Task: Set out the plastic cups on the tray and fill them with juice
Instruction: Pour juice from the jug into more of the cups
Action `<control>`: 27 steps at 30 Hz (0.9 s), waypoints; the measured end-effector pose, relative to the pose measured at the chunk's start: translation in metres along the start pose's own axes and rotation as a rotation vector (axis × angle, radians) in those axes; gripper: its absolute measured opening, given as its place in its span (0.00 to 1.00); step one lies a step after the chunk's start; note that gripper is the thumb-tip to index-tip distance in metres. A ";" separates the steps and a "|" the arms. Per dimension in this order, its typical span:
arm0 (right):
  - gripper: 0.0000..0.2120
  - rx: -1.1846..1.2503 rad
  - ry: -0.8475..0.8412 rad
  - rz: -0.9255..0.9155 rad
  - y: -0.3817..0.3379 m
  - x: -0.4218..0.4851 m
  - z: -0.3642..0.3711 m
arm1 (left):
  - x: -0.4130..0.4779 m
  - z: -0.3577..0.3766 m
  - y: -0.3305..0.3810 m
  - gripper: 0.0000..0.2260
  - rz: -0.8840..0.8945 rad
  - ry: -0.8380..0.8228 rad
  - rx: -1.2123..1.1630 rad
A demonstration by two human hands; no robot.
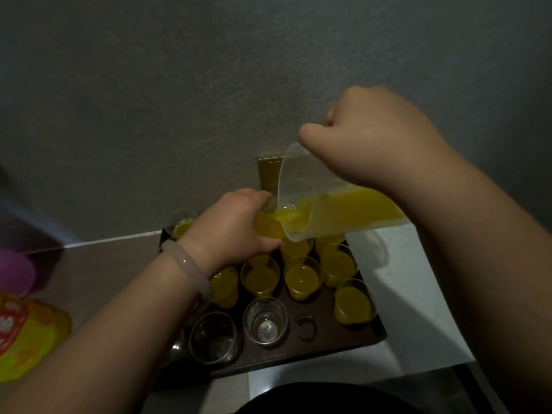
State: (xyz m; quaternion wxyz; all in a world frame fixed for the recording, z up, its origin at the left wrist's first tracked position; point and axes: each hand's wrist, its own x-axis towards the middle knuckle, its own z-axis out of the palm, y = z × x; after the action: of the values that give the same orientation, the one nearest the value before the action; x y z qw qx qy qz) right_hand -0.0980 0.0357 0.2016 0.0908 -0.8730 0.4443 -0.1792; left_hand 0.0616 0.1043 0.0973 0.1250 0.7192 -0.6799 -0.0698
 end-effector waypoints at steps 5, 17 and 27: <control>0.20 0.043 0.010 0.029 0.007 -0.003 0.001 | 0.000 0.001 -0.001 0.33 0.008 0.005 0.008; 0.21 0.185 0.049 0.116 0.028 -0.010 0.008 | 0.000 0.001 0.003 0.32 0.021 0.001 -0.010; 0.16 0.654 0.100 0.351 0.059 -0.012 0.004 | -0.006 -0.002 0.011 0.29 0.019 0.012 -0.025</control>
State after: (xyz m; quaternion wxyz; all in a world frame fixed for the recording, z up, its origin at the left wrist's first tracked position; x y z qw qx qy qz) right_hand -0.1463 0.0106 0.1763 0.3724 -0.6985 0.5105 -0.3359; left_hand 0.0512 0.1099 0.1013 0.1387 0.7114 -0.6851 -0.0728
